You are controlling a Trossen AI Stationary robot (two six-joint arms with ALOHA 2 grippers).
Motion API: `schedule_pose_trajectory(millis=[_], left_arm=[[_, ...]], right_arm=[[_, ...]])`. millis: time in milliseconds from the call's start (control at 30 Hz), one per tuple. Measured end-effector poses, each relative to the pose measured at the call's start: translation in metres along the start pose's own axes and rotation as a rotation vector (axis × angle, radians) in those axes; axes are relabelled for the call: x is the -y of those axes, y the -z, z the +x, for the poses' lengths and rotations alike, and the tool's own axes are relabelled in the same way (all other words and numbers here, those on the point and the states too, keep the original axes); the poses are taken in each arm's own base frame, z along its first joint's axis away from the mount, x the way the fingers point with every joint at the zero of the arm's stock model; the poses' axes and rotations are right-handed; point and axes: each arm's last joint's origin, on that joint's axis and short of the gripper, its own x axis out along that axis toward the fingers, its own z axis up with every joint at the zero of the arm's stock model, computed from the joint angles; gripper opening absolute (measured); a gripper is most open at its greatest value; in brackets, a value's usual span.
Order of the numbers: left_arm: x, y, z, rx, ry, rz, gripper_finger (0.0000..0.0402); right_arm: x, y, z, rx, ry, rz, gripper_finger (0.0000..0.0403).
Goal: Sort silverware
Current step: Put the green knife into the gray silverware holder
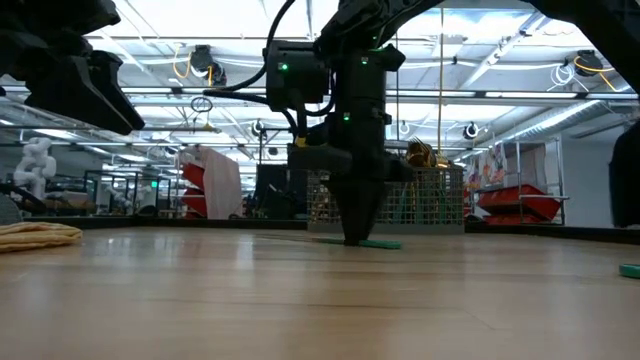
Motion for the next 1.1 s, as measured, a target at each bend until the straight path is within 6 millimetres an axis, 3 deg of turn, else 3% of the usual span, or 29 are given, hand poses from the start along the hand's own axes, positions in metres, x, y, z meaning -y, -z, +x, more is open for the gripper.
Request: schedule_pose_trajectory(millis=[267,467,667,833,933,1100], left_arm=[[0.0,0.0,0.0,-0.001,0.003,-0.001,0.019],[0.0,0.0,0.0,-0.001,0.003,-0.001,0.019],[0.0,0.0,0.0,-0.001,0.003,-0.002,0.019],[0.0,0.0,0.0,-0.003,0.003,0.002,0.019],[0.0,0.001,0.0,-0.006,0.007,0.002,0.019],[0.001,0.001,0.0,-0.019,0.029,0.002,0.019]], right_arm=[[-0.013,0.01,-0.007,0.017,0.071,-0.062,0.0003],[-0.021,0.016,-0.032,0.007,0.187,-0.079,0.0003],[-0.021,0.015,-0.072,0.066,0.258,-0.092,0.0003],[-0.022,0.015,-0.084,0.016,0.225,-0.315,0.0],[-0.017,0.023,-0.087,-0.113,0.21,-0.435,0.0019],[-0.02,0.028,-0.082,-0.142,0.13,-0.572,0.01]])
